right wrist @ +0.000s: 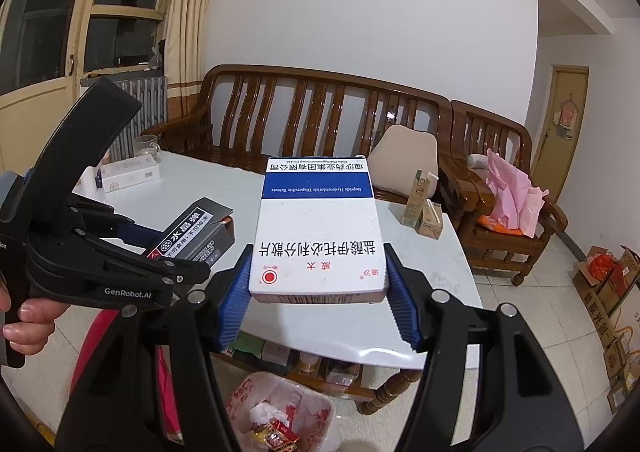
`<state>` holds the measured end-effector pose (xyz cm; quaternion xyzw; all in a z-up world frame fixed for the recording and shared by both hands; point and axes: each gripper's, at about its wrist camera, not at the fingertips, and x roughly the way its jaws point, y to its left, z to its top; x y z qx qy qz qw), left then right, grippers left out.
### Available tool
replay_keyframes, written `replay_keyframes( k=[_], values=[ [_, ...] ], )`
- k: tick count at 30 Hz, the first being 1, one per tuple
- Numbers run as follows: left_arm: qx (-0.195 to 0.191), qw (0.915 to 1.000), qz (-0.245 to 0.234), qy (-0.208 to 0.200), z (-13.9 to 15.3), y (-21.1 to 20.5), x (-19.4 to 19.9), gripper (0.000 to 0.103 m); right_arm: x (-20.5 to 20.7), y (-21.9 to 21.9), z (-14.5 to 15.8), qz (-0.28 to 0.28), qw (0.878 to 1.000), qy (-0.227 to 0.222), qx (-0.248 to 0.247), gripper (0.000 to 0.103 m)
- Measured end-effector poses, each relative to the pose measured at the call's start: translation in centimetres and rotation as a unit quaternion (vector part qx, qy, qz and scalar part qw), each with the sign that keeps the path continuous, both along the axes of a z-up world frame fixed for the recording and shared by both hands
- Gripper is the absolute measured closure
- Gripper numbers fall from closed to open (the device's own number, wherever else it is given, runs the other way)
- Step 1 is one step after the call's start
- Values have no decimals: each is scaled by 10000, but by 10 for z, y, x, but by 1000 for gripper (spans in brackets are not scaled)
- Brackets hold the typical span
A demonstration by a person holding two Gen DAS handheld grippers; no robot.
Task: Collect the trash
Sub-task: 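Carry the black box and medicine box down over the white plastic bag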
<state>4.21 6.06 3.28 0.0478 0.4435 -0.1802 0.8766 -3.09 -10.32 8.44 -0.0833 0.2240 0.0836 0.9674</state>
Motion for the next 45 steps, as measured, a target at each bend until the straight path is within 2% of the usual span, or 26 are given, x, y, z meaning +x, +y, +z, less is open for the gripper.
replay_keyframes(
  k=[10, 27, 36, 45],
  values=[
    [15, 9996, -78, 266, -33, -5, -24, 51, -26, 3, -25, -45, 9997, 245, -76, 43],
    [63, 9924, -296, 1190, -125, -25, -27, 51, -33, -4, -112, -399, 9908, 1289, -26, 43],
    [-57, 9804, -173, 1960, -191, -29, -15, 51, -22, -11, -170, -589, 9782, 1991, 52, 43],
    [-18, 9635, 154, 2673, -259, -33, 11, 51, -4, -15, -239, -742, 9595, 2716, 22, 43]
  ],
)
